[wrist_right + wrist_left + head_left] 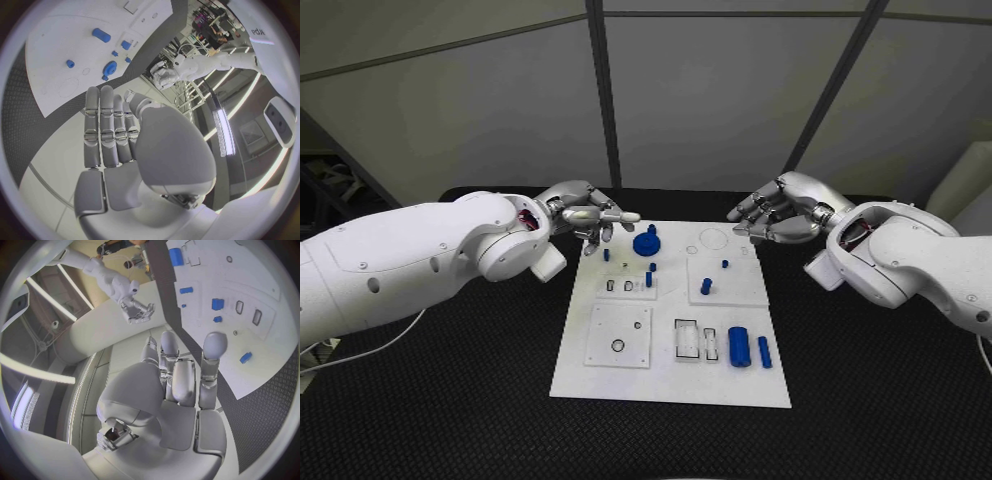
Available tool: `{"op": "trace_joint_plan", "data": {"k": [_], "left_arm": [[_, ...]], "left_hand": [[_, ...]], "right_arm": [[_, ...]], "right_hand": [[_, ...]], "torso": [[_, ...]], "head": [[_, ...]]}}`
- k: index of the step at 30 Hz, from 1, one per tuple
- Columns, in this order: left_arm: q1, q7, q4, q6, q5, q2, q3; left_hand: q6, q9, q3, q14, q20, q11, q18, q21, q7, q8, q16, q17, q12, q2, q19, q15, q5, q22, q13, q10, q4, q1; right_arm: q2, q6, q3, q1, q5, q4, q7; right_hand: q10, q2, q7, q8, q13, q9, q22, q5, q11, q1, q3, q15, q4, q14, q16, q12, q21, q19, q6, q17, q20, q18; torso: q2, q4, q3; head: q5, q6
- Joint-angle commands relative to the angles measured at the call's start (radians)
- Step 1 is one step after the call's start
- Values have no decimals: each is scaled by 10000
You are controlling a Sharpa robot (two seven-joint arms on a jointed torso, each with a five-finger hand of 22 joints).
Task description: Assemble the parts on the task board
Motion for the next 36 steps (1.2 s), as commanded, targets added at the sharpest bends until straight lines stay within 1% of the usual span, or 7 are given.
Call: {"op": "trace_joint_plan", "data": {"k": [1,6,13,19,21,24,36], "left_arm": [[157,-2601,-174,1199,-2441,349,-39],[387,-3818,-513,1677,-3393,1021,-276],[615,-4802,-1195,2079,-3977,1972,-760],[655,-5127,-1722,2387,-4149,2549,-894],[659,-5128,-1846,2501,-4169,2683,-909],[659,-5124,-1977,2579,-4185,2834,-920],[652,-5235,-2256,2850,-4221,3265,-929]], "left_hand": [[-121,852,-36,647,-75,-95,142,1085,-75,428,1032,1226,1776,58,214,-75,-332,1409,2135,-22,376,-297],[-704,2494,-208,601,-44,-72,42,1870,-45,1085,1464,1776,2952,-211,119,-60,-1709,2396,3870,-407,1054,-720],[-1284,4559,-117,764,-125,-139,-81,2743,-123,1687,2086,2597,4308,-574,397,-53,-1762,3728,5790,-232,1912,-723],[-1445,4978,-30,793,-122,-135,-124,2931,-94,1650,2199,2744,4440,-523,482,-40,-1685,4037,6083,-239,2110,-562],[-1506,5156,64,783,-112,-122,-114,2923,-80,1600,2185,2727,4404,-514,426,-34,-883,4015,6146,-274,2100,-348],[-1536,5290,52,780,-98,-114,-111,2929,-70,1533,2184,2729,4416,-572,400,-23,-564,4031,6237,-273,2177,-302],[-1474,5753,26,790,-69,-96,-110,2973,-54,1268,2222,2788,4418,-804,361,-3,-1751,4144,6538,-234,2780,-497]], "right_arm": [[37,-66,12,48,2223,-216,967],[93,-176,14,65,2207,-372,1068],[196,-423,15,71,2106,-440,1062],[271,-734,15,73,2065,-466,1052],[276,-819,15,73,2043,-440,1030],[255,-908,15,73,1967,-355,996],[299,-999,15,74,1886,-298,891]], "right_hand": [[575,2,59,-49,-1079,-16,-291,46,33,-231,74,52,-320,362,-916,-948,-465,193,-24,-349,113,78],[779,11,98,-40,-1553,-33,-445,49,42,-485,11,103,-432,590,-1382,-1368,-723,344,-18,-458,104,95],[867,-48,112,-48,-1768,-51,-559,60,60,-663,-51,130,-463,691,-1633,-1550,-914,413,-67,-490,129,92],[863,-108,143,-55,-1939,-75,-668,62,100,-719,-71,165,-542,712,-1877,-1678,-1101,453,-147,-525,154,86],[858,-139,156,-60,-1982,-84,-695,54,109,-714,-79,174,-582,723,-1938,-1691,-1148,464,-184,-533,160,87],[850,-178,173,-63,-2031,-95,-726,38,122,-731,-102,188,-613,739,-2005,-1699,-1201,479,-230,-542,167,87],[711,-205,235,-58,-2235,-132,-887,51,196,-884,-168,262,-626,731,-2316,-1710,-1480,489,-392,-585,228,80]], "torso": [[-134,-13,69],[-199,-42,105],[-242,-46,138],[-217,-27,126],[-208,-39,124],[-192,-48,122],[-199,-46,127]], "head": [[30,-33],[38,-77],[97,-113],[77,-123],[78,-106],[94,-103],[116,-228]]}}
